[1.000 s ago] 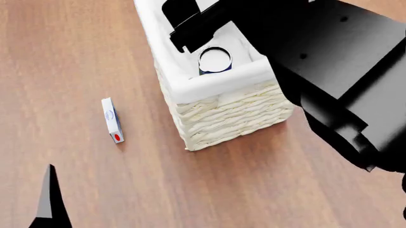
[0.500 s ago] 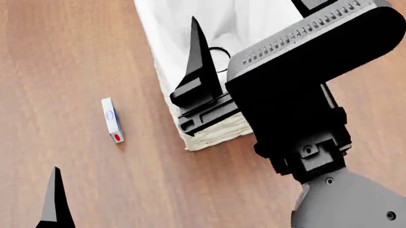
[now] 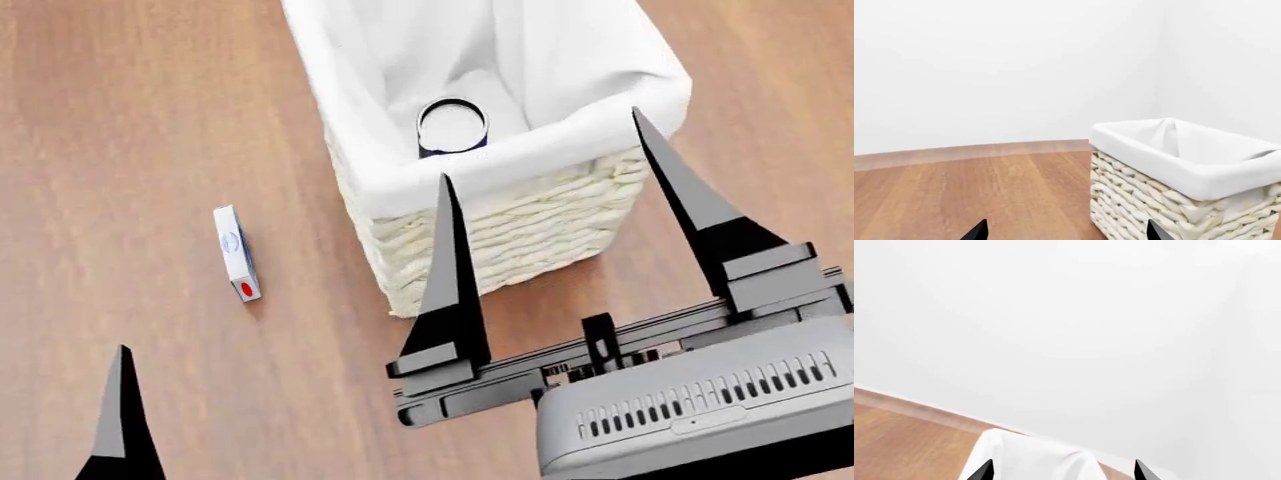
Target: Pick up the alphabet soup and the cream cheese box, and put them in the basket.
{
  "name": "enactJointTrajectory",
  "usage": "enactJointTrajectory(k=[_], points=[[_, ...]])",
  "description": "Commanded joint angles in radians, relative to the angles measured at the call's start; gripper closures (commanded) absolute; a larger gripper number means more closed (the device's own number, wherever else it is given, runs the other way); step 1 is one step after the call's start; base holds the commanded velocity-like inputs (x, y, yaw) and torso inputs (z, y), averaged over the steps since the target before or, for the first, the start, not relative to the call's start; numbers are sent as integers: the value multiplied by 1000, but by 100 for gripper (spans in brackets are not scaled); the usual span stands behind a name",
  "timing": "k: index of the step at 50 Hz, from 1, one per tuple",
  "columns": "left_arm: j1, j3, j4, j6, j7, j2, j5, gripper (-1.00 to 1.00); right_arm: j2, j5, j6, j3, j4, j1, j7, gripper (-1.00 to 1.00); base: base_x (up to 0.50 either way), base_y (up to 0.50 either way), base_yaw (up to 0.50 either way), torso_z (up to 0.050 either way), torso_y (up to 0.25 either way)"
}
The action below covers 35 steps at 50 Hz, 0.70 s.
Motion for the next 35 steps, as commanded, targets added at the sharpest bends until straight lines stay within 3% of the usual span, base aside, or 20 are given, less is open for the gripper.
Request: enactJointTrajectory(k=[1, 20, 35], points=[[-78, -2, -65, -16, 27, 11, -34, -100, 16, -55, -37, -10, -8, -58, 40, -100, 0, 0, 0, 0, 0], [-328, 50, -318, -33, 140, 100, -86, -100, 3, -73, -37, -18, -7, -71, 41, -100, 0, 0, 0, 0, 0], [-492, 89, -734, 74, 209, 214, -31, -100, -4, -78, -55, -24, 10, -93, 43, -100, 0, 0, 0, 0, 0]])
